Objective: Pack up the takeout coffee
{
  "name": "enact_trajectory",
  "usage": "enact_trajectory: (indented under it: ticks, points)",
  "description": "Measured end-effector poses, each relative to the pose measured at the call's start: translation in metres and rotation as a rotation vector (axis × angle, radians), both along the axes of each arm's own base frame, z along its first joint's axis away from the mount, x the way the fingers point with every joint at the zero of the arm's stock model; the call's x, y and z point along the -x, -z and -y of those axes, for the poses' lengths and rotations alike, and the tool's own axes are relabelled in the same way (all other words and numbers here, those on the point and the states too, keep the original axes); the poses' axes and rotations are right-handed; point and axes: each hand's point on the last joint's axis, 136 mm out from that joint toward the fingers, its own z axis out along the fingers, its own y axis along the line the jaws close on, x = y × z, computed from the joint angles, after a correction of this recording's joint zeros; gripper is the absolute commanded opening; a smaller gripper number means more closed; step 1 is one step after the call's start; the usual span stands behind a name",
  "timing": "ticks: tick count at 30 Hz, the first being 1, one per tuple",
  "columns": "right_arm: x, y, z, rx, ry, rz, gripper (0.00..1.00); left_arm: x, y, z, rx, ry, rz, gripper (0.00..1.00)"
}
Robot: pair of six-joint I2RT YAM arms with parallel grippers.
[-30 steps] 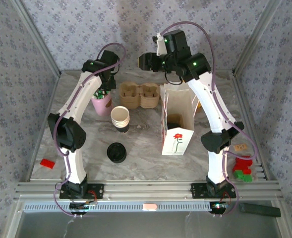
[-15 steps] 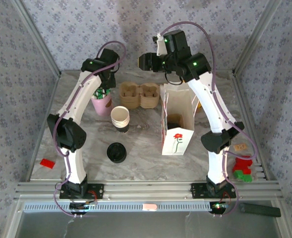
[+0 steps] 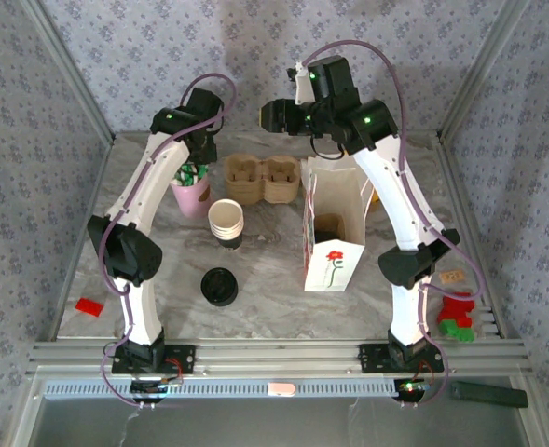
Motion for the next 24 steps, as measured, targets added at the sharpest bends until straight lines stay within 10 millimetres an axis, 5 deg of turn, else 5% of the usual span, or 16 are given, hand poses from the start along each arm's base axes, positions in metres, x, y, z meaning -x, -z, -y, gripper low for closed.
enact_trajectory:
  ticks: [24]
  points:
    - [0.009, 0.003, 0.005, 0.016, -0.002, -0.02, 0.6, -0.005, 0.019, 0.004, 0.001, -0.007, -0.038, 0.22]
